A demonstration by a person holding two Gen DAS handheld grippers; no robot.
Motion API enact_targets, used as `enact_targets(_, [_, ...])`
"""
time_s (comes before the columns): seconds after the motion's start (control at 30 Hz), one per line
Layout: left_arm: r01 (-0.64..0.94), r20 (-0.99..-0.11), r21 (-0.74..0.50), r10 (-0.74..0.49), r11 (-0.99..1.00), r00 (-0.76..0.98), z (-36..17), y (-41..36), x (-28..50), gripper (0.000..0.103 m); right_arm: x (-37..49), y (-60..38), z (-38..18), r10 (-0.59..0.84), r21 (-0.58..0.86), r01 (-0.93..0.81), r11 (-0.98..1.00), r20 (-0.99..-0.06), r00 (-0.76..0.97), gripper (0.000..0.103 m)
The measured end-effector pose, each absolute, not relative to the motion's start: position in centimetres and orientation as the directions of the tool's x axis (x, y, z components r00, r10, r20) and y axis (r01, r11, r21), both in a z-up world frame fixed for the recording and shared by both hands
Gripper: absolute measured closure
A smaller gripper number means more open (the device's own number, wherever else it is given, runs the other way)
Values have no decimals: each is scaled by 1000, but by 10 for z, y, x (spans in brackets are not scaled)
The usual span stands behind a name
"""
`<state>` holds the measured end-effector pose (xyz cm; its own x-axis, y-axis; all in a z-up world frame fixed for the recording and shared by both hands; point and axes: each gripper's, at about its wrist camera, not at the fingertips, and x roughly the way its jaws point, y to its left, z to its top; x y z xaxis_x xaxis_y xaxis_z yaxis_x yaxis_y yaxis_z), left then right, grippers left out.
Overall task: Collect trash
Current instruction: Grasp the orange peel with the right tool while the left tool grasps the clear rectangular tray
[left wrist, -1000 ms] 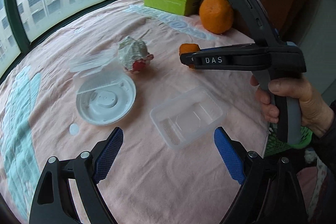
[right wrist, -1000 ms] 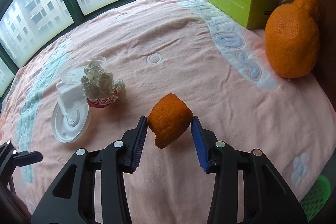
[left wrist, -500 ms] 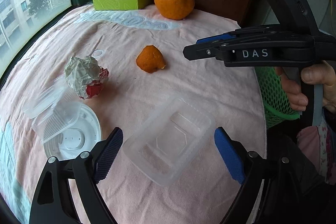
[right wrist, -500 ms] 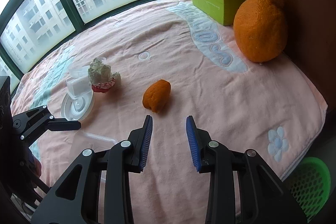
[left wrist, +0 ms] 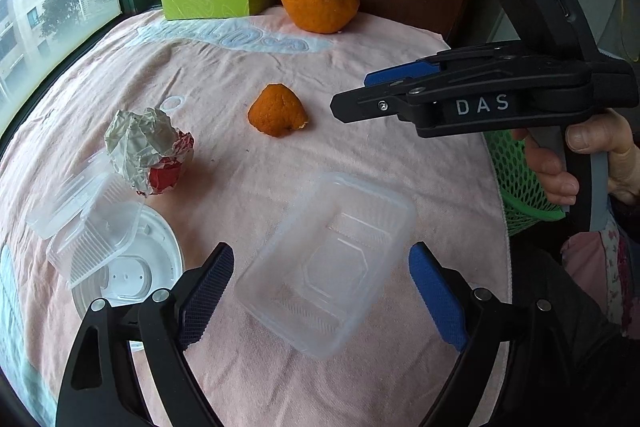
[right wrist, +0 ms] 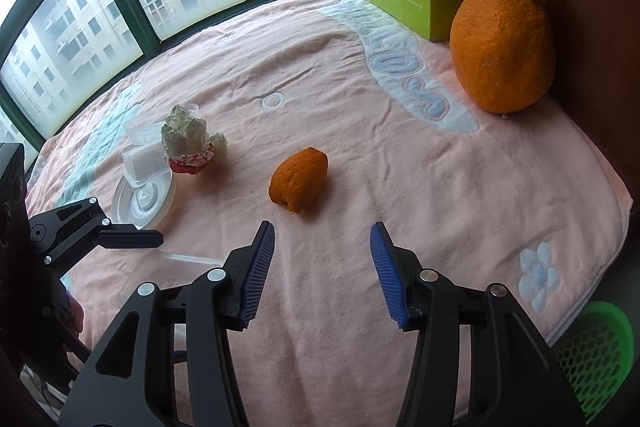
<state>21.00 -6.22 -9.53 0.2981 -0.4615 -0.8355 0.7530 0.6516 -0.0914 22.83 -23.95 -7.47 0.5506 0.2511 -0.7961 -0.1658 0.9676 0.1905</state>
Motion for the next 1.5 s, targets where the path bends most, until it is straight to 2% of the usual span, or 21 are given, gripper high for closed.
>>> enact_targets(0.33, [789, -847, -42, -441, 613, 298, -102, -68, 206, 10, 229, -237, -74, 256, 189, -176, 966, -795, 550, 49])
enact_targets(0.37, [786, -841, -40, -446, 616, 307, -102, -67, 206, 13, 230, -236, -75, 254, 187, -177, 966, -795, 550, 49])
enact_targets(0.43, [782, -835, -54, -457, 622, 306, -101, -66, 205, 27, 232, -235, -74, 255, 187, -178, 966, -796, 550, 49])
enact_targets(0.7, [747, -818, -52, -457, 663, 349, -96, -57, 191, 41, 252, -216, -79, 251, 172, -192, 966, -800, 545, 49])
enact_targets(0.87, [722, -819, -49, -442, 690, 367, -90, -44, 182, 43, 271, -203, -93, 227, 151, -184, 971, -819, 527, 50])
enact_targets(1.0, [693, -821, -59, -430, 719, 376, -89, -33, 178, 44, 277, -200, -101, 180, 111, -161, 981, -830, 528, 62])
enact_targets(1.1, [665, -822, -65, -418, 744, 387, -88, -28, 176, 45, 273, -203, -100, 179, 113, -153, 982, -822, 541, 65])
enact_targets(1.5, [655, -795, -100, -457, 749, 400, -63, -49, 154, 45, 181, -254, -72, 199, 164, -113, 980, -779, 594, 68])
